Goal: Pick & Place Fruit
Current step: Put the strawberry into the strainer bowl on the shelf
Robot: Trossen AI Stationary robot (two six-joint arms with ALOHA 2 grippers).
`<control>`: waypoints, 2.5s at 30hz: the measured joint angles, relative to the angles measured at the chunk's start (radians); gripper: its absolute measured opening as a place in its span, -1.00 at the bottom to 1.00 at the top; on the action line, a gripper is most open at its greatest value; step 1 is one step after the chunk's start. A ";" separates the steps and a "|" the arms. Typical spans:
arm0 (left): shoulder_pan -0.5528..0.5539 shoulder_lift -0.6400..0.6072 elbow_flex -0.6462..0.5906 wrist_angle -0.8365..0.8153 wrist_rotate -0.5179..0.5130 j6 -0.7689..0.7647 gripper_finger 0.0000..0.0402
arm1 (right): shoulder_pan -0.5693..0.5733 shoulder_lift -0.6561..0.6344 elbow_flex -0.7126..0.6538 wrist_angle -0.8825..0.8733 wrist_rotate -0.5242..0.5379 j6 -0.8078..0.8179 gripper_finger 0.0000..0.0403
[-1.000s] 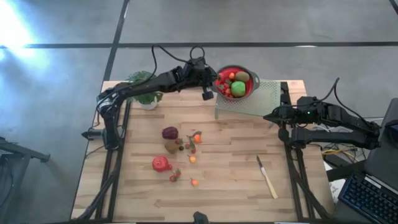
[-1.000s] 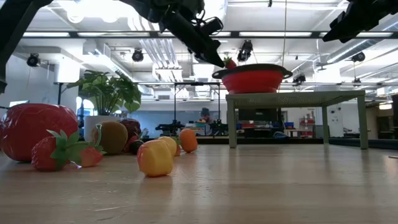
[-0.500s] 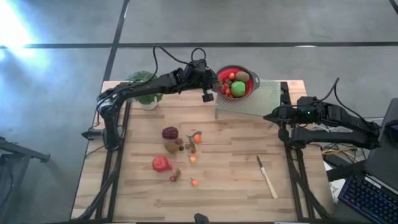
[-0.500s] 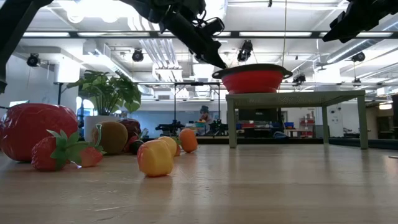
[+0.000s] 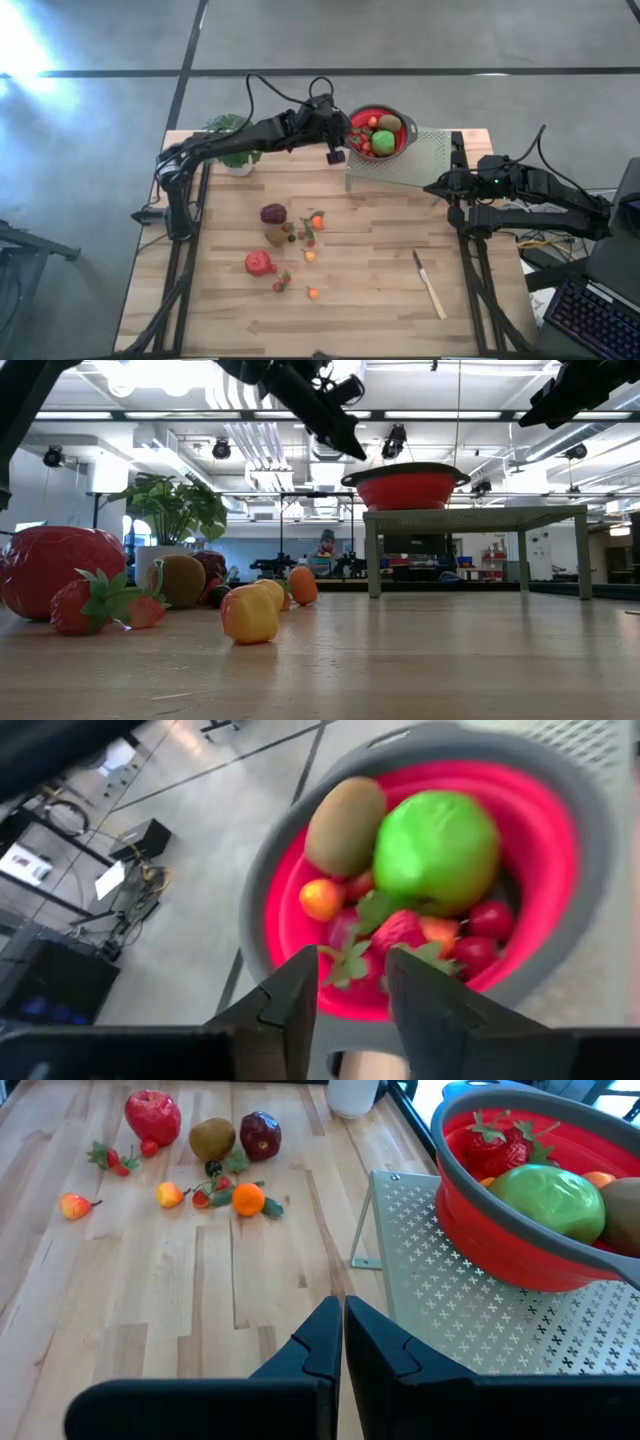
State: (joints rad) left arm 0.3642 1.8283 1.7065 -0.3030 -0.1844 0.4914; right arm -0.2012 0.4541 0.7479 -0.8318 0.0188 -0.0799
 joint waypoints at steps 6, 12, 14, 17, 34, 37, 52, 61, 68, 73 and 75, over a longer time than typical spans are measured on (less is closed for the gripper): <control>-0.058 -0.001 0.085 -0.146 0.000 -0.002 -0.35 | 0.000 0.000 0.000 0.000 0.000 0.000 -0.94; -0.145 -0.002 0.148 -0.366 0.000 -0.002 -0.35 | 0.000 0.000 0.000 0.000 0.000 0.000 -0.94; -0.176 -0.002 0.161 -0.457 0.000 -0.003 -0.35 | 0.000 0.000 0.000 0.000 0.000 0.000 -0.94; -0.219 -0.002 0.165 -0.578 0.000 -0.029 -0.35 | 0.000 0.000 0.000 0.000 0.000 0.000 -0.94; -0.355 -0.003 0.029 -0.879 0.108 -0.270 -0.35 | 0.000 0.000 0.000 0.000 0.000 0.000 -0.94; -0.356 -0.003 -0.028 -0.873 0.117 -0.295 -0.35 | 0.000 0.000 0.000 0.000 0.000 0.000 -0.94; -0.322 -0.002 -0.280 -0.739 0.194 -0.338 -0.35 | 0.000 0.000 0.000 0.000 0.000 0.000 -0.94; -0.311 -0.002 -0.363 -0.655 0.195 -0.326 -0.35 | 0.000 0.000 0.000 0.000 0.000 0.000 -0.94; -0.295 -0.002 -0.404 -0.611 0.196 -0.320 -0.35 | 0.000 0.000 0.000 0.000 0.000 0.000 -0.94; -0.291 -0.002 -0.404 -0.607 0.192 -0.312 -0.35 | 0.000 0.000 0.000 0.000 0.000 0.000 -0.94; -0.290 -0.002 -0.404 -0.608 0.190 -0.309 -0.35 | 0.000 0.000 0.000 0.000 0.000 0.000 -0.94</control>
State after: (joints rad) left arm 0.0746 1.8263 1.3029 -0.9112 0.0055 0.1825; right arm -0.2012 0.4541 0.7479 -0.8318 0.0185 -0.0795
